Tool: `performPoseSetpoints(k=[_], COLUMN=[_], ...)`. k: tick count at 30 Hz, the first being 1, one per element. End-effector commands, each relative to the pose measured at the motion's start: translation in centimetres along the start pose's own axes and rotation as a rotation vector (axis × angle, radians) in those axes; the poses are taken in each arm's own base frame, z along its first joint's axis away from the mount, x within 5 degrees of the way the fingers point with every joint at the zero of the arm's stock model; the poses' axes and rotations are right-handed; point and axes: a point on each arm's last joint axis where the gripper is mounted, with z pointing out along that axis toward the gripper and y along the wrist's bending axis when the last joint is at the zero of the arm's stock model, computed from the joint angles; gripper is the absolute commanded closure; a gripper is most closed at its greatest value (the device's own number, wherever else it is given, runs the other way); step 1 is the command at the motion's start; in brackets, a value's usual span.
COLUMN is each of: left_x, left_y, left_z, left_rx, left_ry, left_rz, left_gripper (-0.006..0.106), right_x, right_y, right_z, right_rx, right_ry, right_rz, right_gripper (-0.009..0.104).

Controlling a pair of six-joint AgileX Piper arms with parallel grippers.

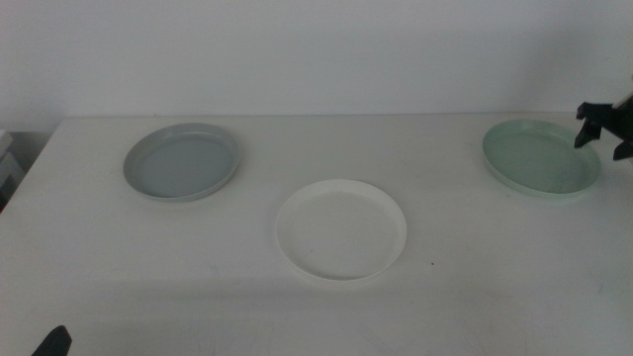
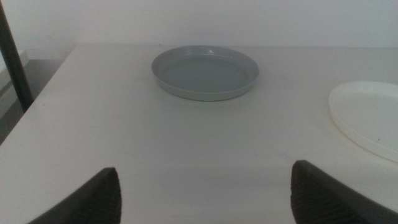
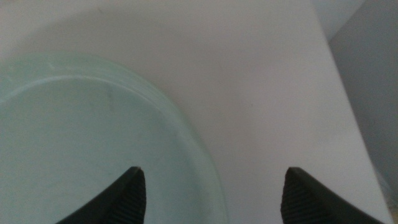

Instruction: Stack the three bowls on top of each other.

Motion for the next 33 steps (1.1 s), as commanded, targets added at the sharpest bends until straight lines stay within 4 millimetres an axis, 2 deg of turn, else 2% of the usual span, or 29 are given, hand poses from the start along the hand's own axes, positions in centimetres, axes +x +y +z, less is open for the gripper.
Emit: performPoseSetpoints(k=[1,4,6,10,14,18,21,25,29,33], left_x=[-0.9,-0.9,-0.9,-0.9,-0.9,-0.9,-0.9,-0.9,-0.9,-0.9], left_y=[0.0,0.0,0.0,0.0,0.0,0.0,0.0,0.0,0.0,0.0], left_z=[-0.2,-0.2,-0.2,-0.2,-0.2,-0.2,-0.2,-0.2,-0.2,-0.2], left_rx=[0.004,0.004,0.004,0.004,0.004,0.004,0.004,0.004,0.004,0.004], left_ry=[-0.096,-0.096,-0.096,-0.096,-0.096,-0.096,-0.096,-0.096,-0.096,-0.096], left_rz=[-0.023,-0.023,-0.023,-0.023,-0.023,-0.023,-0.023,-0.023,-0.023,-0.023], left_gripper=[-0.005,-0.005,-0.005,-0.005,-0.005,-0.005,-0.005,-0.005,-0.005,-0.005], right_x=[-1.9,-1.5,-1.4,-1.4,-1.8,-0.8,1.3,5.8,9.8,13.3], right_y=[0.7,0.9,1.1,1.5,2.5,5.3,8.0,12.1,16.1,20.8], right_z=[-3.6,-2.4,-2.0,-2.3,-4.9,-9.3,-12.9,-15.6,-16.5,-15.5], right_rx=[-0.018,-0.018,-0.021,-0.021,-0.044,-0.115,-0.165,-0.222,-0.312,-0.386], right_ry=[-0.12,-0.099,-0.089,-0.094,-0.118,-0.165,-0.206,-0.243,-0.215,-0.133], right_rz=[-0.017,-0.036,-0.042,-0.082,-0.087,-0.117,-0.149,-0.228,-0.268,-0.34], right_gripper=[0.043,0.05,0.058,0.097,0.096,0.096,0.096,0.096,0.096,0.096])
